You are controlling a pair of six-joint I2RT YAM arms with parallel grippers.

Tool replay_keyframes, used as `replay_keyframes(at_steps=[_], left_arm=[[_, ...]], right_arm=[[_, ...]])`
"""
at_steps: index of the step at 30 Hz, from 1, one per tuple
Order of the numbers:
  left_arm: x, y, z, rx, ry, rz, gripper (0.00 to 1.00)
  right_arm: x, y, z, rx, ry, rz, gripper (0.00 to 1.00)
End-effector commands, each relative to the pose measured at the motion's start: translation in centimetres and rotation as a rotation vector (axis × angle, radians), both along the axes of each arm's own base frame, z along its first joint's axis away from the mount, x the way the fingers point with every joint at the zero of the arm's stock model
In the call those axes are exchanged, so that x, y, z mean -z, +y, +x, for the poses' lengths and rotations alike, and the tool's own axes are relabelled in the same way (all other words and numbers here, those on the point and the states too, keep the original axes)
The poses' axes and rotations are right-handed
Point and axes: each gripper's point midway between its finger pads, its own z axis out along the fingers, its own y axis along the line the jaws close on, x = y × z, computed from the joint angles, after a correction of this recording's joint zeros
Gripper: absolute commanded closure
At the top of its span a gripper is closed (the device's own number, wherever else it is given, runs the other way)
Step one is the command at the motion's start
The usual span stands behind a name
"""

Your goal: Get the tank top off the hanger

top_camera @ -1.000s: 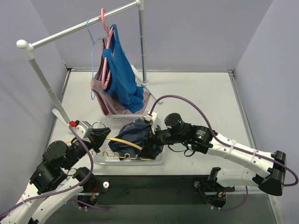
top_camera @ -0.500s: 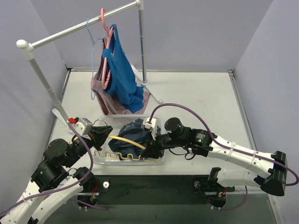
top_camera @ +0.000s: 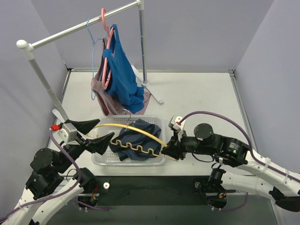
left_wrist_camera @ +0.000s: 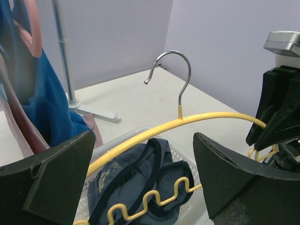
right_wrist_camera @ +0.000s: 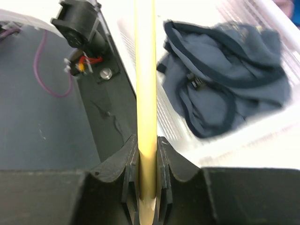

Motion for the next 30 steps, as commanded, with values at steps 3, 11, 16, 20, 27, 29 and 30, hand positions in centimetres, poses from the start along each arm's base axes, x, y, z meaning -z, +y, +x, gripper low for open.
replay_keyframes(at_steps=[3,11,16,20,27,29,30], left_arm=[[-2.0,1.0,0.8,-0.07,-0.046,-0.054,0.03],[1.0,1.3,3.3,-0.174,-0.001,0.078,0.03],[3.5,1.1,4.2,-0.196,0.039,0.132,0.03],[4.0,0.8,4.0,-0.179,0.047,0.142,0.03],[4.2,1.3,3.8,-0.188,0.04,0.148,0.03],[4.1,1.4,3.7,-0.187,0.032,0.141,0.03],[4.1,1.4,3.7,-0.188,0.032,0.141,0.03]], right_arm=[[-3.0,-6.2,2.0,0.218,-0.11,-0.101,1.0],[-7.9,-10.2,5.7,0.481,-0.242,-0.14,1.0],[-10.2,-10.7,10.4,0.645,-0.366,-0.28,1.0],[-11.8,-9.0,13.8,0.666,-0.368,-0.282,1.0],[-16.8,-5.4,18.5,0.673,-0.482,-0.206,1.0],[-17.9,-4.4,19.7,0.674,-0.528,-0.19,1.0],[-18.2,-4.0,20.3,0.681,-0.542,-0.186,1.0]])
